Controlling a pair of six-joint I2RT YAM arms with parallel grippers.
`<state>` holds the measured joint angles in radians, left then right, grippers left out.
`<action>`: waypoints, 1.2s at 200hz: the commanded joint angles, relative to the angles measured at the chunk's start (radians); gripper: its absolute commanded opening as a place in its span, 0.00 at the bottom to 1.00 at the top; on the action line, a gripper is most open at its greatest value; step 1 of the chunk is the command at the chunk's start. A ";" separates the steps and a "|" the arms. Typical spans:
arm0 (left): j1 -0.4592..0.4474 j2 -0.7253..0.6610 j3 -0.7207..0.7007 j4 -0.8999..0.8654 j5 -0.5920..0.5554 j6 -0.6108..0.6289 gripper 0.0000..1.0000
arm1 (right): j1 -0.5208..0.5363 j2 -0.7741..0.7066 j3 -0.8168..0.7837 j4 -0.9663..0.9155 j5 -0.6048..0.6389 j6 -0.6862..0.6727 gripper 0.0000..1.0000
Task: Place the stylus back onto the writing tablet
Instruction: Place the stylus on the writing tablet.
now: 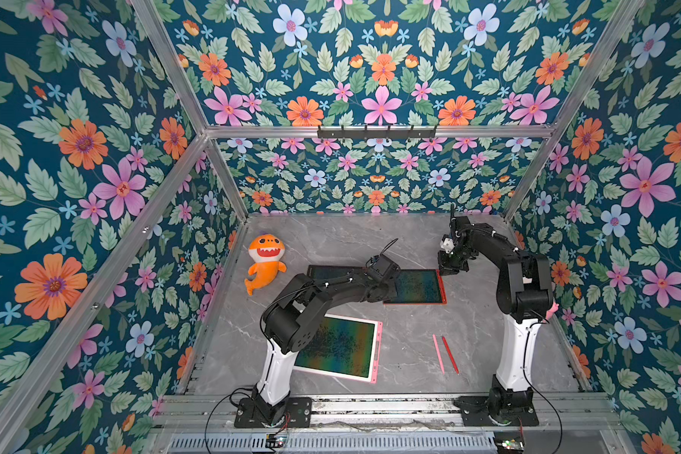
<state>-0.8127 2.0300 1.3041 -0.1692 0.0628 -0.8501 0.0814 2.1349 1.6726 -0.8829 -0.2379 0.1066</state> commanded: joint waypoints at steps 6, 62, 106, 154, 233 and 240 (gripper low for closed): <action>-0.001 0.015 -0.005 -0.068 -0.008 -0.005 0.00 | 0.002 -0.003 -0.012 -0.026 0.009 0.001 0.07; 0.000 0.038 0.017 -0.065 0.009 -0.007 0.00 | 0.012 0.019 -0.036 -0.034 0.074 -0.025 0.02; 0.000 0.045 0.023 -0.063 0.009 -0.009 0.00 | 0.065 0.085 -0.013 -0.080 0.230 -0.041 0.00; 0.000 0.047 0.022 -0.065 0.012 -0.006 0.00 | 0.072 0.076 -0.004 -0.109 0.311 0.024 0.00; -0.001 0.036 0.004 -0.046 0.011 -0.012 0.00 | 0.017 -0.125 -0.065 -0.024 0.153 0.125 0.00; 0.000 0.034 0.002 -0.046 0.010 -0.012 0.00 | 0.014 -0.137 -0.075 -0.007 0.122 0.130 0.00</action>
<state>-0.8135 2.0609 1.3186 -0.1116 0.0834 -0.8612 0.1028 2.0327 1.6207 -0.9314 -0.0193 0.1993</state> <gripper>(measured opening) 0.059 0.052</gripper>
